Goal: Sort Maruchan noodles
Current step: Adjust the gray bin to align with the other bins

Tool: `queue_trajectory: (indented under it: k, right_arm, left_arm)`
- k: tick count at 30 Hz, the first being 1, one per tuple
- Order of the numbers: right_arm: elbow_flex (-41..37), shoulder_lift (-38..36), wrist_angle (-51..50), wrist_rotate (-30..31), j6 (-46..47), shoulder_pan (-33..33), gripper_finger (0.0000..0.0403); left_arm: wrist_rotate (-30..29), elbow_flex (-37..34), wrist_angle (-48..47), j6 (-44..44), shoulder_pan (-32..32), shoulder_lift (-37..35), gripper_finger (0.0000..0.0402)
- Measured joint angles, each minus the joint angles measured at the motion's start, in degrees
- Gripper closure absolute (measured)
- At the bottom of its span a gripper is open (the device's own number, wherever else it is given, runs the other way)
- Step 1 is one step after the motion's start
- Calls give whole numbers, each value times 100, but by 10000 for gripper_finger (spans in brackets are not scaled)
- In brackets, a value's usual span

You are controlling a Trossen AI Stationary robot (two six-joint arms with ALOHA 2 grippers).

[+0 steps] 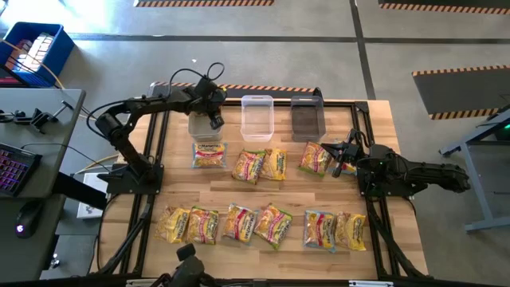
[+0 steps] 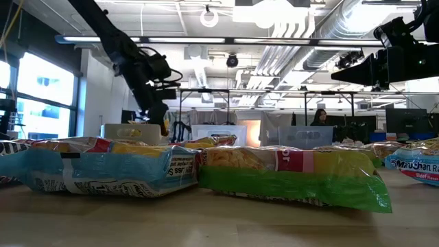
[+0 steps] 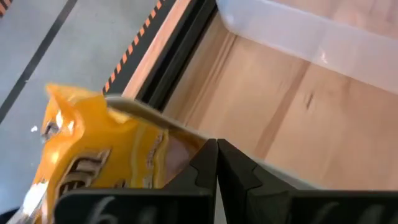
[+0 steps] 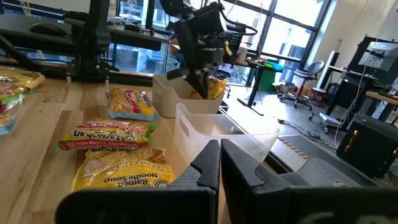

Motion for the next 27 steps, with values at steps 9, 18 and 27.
queue_trajectory:
  k: [9,18,27]
  right_arm:
    - [0,0,-2,-9,0,0,401]
    - [1,0,-2,-22,-154,0,401]
    - [0,0,-2,-22,-948,2,401]
  left_arm:
    - [339,4,453,-109,4,142,401]
    - [298,-1,11,-202,-38,26,401]
    - [-707,4,-1297,-1070,-74,-1275,401]
